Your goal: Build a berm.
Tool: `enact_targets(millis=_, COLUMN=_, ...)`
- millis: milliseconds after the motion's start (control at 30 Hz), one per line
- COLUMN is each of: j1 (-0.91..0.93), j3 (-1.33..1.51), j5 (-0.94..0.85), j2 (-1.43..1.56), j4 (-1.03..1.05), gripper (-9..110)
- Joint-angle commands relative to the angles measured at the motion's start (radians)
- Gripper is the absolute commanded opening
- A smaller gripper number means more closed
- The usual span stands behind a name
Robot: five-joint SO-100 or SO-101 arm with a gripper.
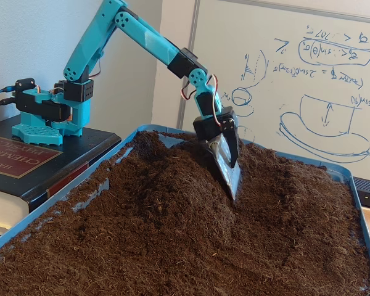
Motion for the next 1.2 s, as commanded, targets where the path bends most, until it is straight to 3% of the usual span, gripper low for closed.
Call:
enact_targets(millis=0, j1=0.017, j3=-0.078, j5=0.041, j2=0.176, j4=-0.006, gripper=0)
enact_targets(millis=167, j1=0.003, j3=-0.094, j5=0.206, j2=0.311, j4=0.017, gripper=0)
enact_targets(millis=300, j1=-0.051, j3=-0.006, j5=0.245, j2=0.489, j4=0.198, gripper=0)
enact_targets(millis=467, j1=-0.078, j3=0.121, j5=0.210, j2=0.770, j4=0.560, gripper=0)
enact_targets(millis=667, j1=-0.064, j3=0.391, j5=0.003, j2=1.063, j4=0.897, gripper=0)
enact_targets(millis=900, j1=0.067, j3=0.795, j5=-0.129, j2=1.356, j4=0.793, gripper=0)
enact_targets(millis=1167, j1=0.227, j3=1.058, j5=-0.167, j2=1.454, j4=0.413, gripper=0)
